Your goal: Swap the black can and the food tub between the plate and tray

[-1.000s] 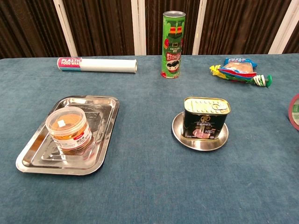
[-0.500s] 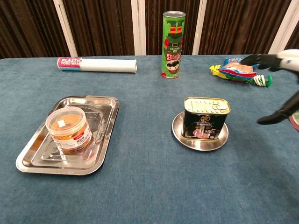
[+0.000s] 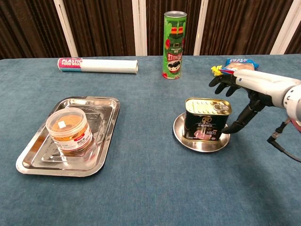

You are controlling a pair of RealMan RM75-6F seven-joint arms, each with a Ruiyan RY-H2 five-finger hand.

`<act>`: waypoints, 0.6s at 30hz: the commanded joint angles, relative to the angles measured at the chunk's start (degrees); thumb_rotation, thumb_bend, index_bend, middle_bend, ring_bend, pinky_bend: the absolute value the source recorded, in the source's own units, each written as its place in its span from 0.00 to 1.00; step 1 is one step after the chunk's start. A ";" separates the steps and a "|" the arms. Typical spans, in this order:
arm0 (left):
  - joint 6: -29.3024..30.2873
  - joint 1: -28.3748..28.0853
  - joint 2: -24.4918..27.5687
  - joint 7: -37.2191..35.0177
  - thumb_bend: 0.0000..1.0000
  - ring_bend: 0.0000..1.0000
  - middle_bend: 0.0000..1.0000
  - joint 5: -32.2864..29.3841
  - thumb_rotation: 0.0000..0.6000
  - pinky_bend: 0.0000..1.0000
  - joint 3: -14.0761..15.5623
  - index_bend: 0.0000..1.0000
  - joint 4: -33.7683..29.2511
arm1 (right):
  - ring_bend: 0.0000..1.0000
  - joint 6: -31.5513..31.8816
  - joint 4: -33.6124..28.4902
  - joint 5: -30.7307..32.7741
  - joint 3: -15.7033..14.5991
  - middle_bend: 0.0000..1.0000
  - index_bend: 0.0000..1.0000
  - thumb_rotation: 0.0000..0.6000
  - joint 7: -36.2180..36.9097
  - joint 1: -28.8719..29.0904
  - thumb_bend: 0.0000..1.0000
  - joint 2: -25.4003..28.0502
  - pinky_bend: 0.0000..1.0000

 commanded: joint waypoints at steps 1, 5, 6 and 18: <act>-0.38 -0.13 -0.01 0.22 0.08 0.00 0.00 -0.45 1.00 0.05 -0.05 0.19 -0.07 | 0.25 2.55 3.17 -1.79 0.06 0.25 0.20 1.00 0.81 0.66 0.03 -3.48 0.00; -0.48 -0.23 -0.14 0.81 0.08 0.00 0.00 -0.87 1.00 0.05 -0.13 0.19 -0.15 | 0.27 2.51 6.25 -1.78 0.16 0.27 0.22 1.00 0.79 1.88 0.03 -6.14 0.00; -0.50 -0.24 -0.16 0.90 0.08 0.00 0.00 -0.94 1.00 0.05 -0.14 0.19 -0.17 | 0.28 2.70 6.79 -1.85 0.23 0.28 0.23 1.00 0.67 2.08 0.03 -6.59 0.00; -0.22 -0.13 -0.08 1.30 0.08 0.00 0.00 -1.56 1.00 0.05 -0.30 0.20 -0.38 | 0.46 3.10 12.70 -1.61 0.74 0.44 0.38 1.00 -0.11 4.44 0.15 -11.15 0.01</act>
